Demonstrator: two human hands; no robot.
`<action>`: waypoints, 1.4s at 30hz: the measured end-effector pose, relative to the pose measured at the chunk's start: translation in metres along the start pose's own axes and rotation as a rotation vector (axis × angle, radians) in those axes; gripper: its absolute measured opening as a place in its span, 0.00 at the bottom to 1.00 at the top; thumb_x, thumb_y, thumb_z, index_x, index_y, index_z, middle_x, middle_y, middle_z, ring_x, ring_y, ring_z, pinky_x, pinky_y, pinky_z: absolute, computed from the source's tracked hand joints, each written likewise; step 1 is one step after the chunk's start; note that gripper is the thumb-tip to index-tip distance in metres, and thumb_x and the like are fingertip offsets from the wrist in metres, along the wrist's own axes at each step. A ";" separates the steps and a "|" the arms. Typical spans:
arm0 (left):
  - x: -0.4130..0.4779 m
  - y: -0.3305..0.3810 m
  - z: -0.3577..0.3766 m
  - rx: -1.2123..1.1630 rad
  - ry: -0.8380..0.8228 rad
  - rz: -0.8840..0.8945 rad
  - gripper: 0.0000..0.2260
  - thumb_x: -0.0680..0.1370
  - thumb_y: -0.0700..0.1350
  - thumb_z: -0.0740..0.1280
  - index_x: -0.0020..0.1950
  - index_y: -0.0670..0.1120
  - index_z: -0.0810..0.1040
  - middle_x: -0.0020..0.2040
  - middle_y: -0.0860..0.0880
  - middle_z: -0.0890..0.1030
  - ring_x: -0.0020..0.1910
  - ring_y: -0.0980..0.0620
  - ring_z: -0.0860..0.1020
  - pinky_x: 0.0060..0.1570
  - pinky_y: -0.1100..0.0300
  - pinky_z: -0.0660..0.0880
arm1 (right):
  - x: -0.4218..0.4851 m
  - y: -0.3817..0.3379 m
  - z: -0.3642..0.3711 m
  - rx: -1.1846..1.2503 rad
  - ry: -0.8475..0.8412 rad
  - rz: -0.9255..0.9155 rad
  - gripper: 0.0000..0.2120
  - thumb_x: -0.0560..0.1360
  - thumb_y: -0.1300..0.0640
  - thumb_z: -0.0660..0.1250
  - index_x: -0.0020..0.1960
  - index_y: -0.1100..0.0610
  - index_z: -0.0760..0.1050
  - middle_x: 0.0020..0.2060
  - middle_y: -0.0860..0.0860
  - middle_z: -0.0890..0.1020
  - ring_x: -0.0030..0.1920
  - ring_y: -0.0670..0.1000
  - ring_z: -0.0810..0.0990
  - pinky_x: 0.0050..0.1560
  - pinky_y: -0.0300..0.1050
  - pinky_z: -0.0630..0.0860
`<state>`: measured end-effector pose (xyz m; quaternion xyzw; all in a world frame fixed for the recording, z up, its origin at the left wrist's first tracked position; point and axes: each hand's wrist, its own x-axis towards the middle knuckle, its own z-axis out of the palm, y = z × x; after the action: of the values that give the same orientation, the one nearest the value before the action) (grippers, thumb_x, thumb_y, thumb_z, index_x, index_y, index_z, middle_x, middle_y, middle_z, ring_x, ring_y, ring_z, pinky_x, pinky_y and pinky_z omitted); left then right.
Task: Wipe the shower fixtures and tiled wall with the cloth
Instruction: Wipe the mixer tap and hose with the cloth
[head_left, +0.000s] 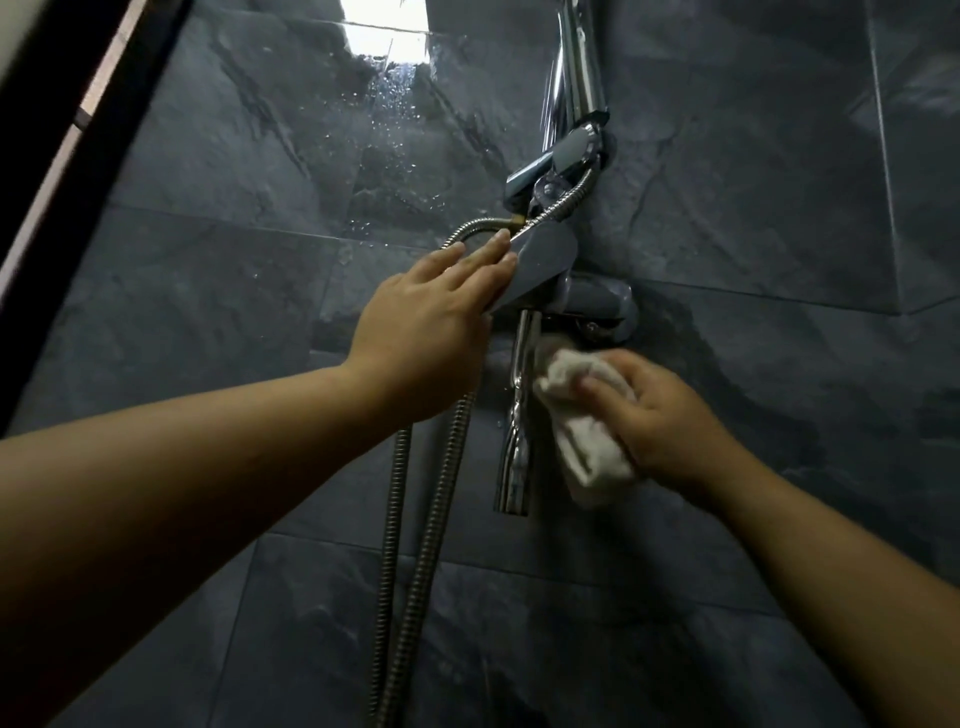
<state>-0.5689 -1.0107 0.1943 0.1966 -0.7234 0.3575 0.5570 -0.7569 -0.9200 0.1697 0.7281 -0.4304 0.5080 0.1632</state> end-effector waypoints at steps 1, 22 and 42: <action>0.000 0.001 0.001 -0.010 0.006 0.000 0.26 0.75 0.50 0.50 0.71 0.46 0.67 0.73 0.48 0.66 0.68 0.41 0.69 0.60 0.43 0.72 | 0.008 -0.001 0.001 -0.059 0.062 -0.038 0.05 0.77 0.59 0.65 0.51 0.53 0.76 0.43 0.47 0.80 0.41 0.36 0.77 0.44 0.30 0.72; -0.033 0.028 -0.003 -0.733 0.081 -0.550 0.24 0.78 0.47 0.64 0.72 0.54 0.61 0.66 0.49 0.68 0.62 0.49 0.71 0.63 0.49 0.70 | -0.013 -0.004 -0.004 0.404 0.162 0.381 0.08 0.80 0.52 0.59 0.48 0.53 0.76 0.43 0.53 0.81 0.42 0.49 0.79 0.44 0.42 0.77; -0.005 0.021 -0.022 -0.196 -0.049 -0.279 0.25 0.74 0.51 0.53 0.72 0.52 0.67 0.72 0.53 0.67 0.65 0.46 0.69 0.62 0.50 0.69 | 0.051 -0.014 0.063 0.225 0.212 0.552 0.09 0.74 0.59 0.69 0.52 0.62 0.77 0.43 0.56 0.81 0.35 0.48 0.79 0.31 0.35 0.73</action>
<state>-0.5675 -0.9809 0.1862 0.2483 -0.7338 0.1997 0.6001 -0.7027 -0.9783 0.1902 0.5404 -0.5334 0.6505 -0.0186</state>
